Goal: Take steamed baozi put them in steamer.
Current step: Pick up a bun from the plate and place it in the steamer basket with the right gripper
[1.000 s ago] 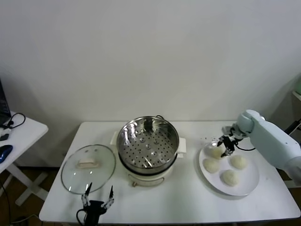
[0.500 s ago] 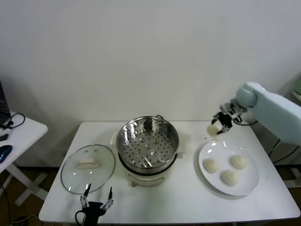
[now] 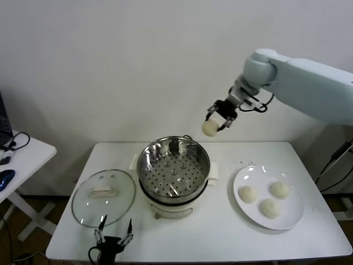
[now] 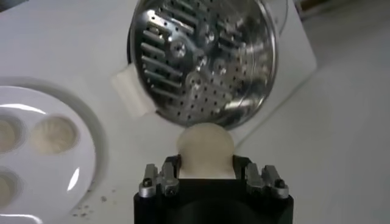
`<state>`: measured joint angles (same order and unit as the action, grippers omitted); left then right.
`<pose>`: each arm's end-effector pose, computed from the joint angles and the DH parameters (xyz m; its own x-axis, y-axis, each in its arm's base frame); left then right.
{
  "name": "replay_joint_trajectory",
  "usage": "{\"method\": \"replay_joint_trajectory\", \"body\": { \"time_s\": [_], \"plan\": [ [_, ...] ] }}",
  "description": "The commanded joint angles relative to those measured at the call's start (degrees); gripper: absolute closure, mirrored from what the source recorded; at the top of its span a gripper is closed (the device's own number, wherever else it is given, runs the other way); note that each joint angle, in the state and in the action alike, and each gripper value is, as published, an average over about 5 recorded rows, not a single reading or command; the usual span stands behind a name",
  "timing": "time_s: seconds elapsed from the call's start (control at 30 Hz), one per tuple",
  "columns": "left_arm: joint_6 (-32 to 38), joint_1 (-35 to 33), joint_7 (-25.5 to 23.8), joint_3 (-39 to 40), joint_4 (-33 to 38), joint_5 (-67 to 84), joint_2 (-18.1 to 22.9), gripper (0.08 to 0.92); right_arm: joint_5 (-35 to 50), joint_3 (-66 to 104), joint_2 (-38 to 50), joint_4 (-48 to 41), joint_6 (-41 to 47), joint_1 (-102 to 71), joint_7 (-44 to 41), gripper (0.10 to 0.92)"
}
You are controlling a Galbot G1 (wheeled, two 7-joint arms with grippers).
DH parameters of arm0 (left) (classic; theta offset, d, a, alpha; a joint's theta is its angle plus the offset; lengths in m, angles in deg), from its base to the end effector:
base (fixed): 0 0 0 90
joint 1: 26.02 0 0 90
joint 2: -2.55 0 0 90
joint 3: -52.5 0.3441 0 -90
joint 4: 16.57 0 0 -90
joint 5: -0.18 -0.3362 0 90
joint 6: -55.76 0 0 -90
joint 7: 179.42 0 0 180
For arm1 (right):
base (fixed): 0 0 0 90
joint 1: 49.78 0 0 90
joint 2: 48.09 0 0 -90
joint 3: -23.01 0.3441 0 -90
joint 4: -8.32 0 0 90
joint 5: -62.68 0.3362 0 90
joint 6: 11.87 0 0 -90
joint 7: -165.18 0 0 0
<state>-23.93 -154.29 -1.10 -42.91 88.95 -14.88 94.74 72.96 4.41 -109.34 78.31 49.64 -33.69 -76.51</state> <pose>0.0952 0.0208 -0.4000 -0.9727 -0.0268 0.2305 0.0351 0.9649 0.2604 0.5531 0.0417 0.0547 -0.1894 -0.3054 0.9332 -0.3425 -0.8702 -0.3543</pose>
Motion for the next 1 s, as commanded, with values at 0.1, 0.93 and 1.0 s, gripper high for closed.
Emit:
{"method": "replay_joint_trajectory", "body": {
  "time_s": [0.1, 0.93, 1.0],
  "plan": [
    [0.08, 0.2, -0.02, 0.14, 0.11, -0.18, -0.1, 0.177, -5.02, -3.86, -13.12, -5.45, -11.38, -0.89, 2.56, 0.44],
    [1.25, 0.51, 0.14, -0.56, -0.7, -0.75, 0.04, 0.177, -18.8, 1.74, -25.53, -32.87, -21.3, -19.52, 3.89, 0.44],
    [1.36, 0.52, 0.15, -0.69, -0.81, -0.75, 0.01, 0.177, -19.16, 1.93, -25.93, -33.93, -21.51, -19.78, 3.9, 0.44]
  ]
}}
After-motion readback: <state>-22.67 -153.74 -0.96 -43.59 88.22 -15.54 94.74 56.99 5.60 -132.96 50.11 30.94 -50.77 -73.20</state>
